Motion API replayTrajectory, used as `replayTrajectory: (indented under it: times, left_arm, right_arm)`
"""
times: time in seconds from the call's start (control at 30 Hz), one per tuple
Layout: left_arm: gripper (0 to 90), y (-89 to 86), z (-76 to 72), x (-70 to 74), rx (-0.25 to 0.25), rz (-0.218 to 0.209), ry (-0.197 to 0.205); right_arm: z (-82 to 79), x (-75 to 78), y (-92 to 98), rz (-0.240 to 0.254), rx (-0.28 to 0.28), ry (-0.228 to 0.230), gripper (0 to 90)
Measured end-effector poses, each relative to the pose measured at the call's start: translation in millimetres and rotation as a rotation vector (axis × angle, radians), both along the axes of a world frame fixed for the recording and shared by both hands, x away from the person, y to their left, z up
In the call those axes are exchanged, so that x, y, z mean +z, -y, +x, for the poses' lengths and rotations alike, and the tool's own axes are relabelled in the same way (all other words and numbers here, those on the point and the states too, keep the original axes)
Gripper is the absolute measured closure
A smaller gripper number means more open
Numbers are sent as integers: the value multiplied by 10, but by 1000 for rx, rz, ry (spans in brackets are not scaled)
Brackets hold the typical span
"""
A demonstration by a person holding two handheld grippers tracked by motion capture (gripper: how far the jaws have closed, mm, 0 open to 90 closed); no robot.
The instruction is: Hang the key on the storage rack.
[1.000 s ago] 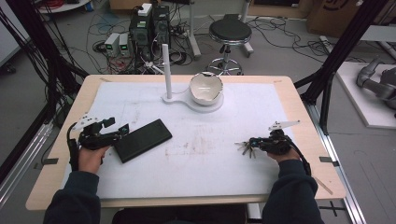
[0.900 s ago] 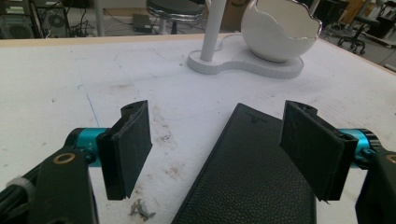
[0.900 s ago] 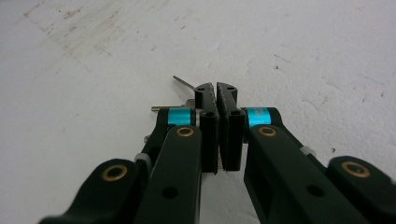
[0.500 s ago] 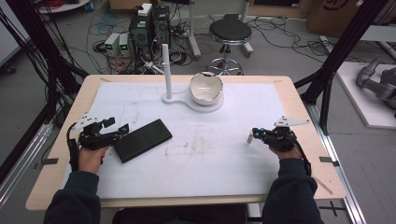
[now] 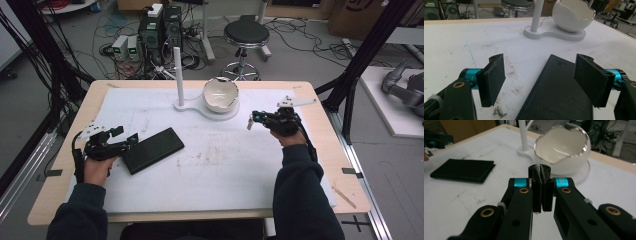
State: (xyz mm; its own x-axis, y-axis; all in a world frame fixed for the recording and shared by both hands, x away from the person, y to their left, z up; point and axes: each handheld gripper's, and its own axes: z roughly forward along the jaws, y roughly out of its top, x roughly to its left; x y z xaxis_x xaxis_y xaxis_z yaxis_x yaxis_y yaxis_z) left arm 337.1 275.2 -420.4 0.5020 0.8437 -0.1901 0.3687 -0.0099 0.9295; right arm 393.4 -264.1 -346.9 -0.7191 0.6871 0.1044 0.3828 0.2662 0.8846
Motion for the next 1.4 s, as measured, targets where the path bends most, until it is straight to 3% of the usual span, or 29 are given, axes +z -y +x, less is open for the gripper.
replayTrajectory:
  times: [0.2, 0.37, 0.53, 0.9, 1.03, 1.2, 1.4]
  left_arm:
    - [251, 2, -6, 4, 0, -3, 7]
    - [251, -16, -9, 5, 1, -2, 8]
    - [251, -37, -17, 3, 3, -4, 8]
    - [264, -65, -34, 2, 5, -8, 13]
    - [264, -50, -47, 7, -2, -4, 13]
    - [264, -75, -62, 3, 6, -6, 14]
    - [264, -72, -61, -3, 8, -8, 13]
  right_arm:
    - [256, 287, -472, -8, 118, 24, 895]
    - [499, 491, -876, -9, 184, 57, 895]
    - [732, 593, -1213, 14, 210, 62, 895]
    - [1090, 888, -1773, -30, 258, 73, 895]
    - [1163, 919, -1906, -35, 253, 74, 895]
    - [1224, 843, -2016, -34, 257, 49, 895]
    - [1265, 801, -2143, -36, 239, 53, 895]
